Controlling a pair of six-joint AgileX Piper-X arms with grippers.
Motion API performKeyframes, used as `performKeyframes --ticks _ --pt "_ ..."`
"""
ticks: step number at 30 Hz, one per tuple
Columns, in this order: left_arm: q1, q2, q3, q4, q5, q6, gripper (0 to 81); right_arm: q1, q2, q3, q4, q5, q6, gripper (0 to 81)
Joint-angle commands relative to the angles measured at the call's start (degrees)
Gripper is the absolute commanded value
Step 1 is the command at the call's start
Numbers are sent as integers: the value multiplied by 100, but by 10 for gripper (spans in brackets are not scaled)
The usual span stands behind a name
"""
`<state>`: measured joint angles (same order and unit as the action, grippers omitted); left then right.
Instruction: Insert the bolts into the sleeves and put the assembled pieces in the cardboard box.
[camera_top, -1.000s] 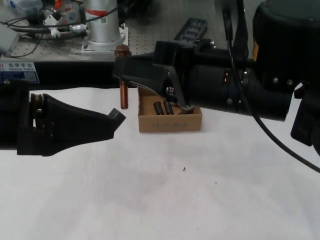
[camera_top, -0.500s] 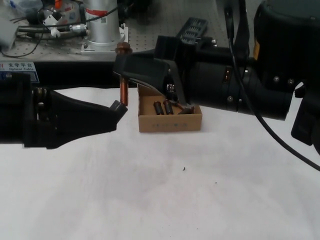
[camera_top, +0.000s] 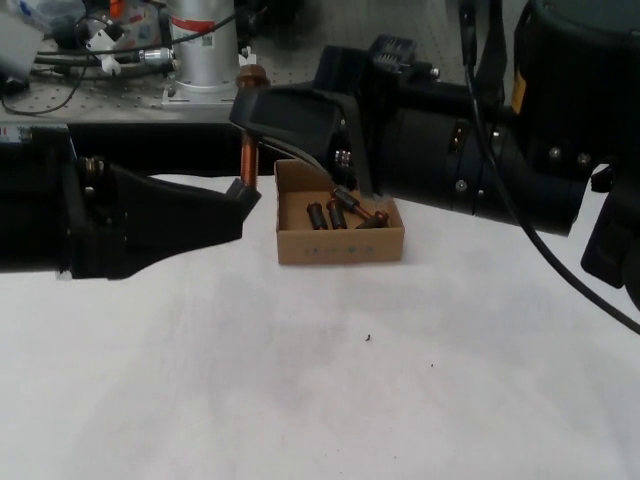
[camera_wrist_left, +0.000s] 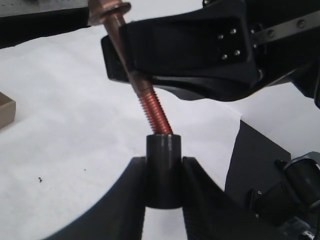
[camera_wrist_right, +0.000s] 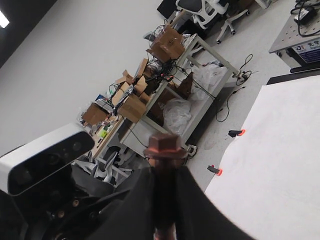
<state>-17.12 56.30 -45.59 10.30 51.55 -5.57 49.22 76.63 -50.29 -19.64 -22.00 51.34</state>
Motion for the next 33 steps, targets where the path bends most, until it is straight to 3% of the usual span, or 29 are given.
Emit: performKeyframes --ticks 1,16,24,33 --pt "-29 82 -23 -171 -123 -130 7 143 -4 -74 -219 -171 51 28" --pt "-29 193 -23 -615 -37 -347 7 162 -4 -74 -263 -71 -30 28" --pt "-29 193 -23 -615 -420 -393 7 200 -237 -74 166 252 -863 28" --pt "-29 193 -23 -1369 -503 -1080 7 498 -274 -74 393 621 -1129 28"
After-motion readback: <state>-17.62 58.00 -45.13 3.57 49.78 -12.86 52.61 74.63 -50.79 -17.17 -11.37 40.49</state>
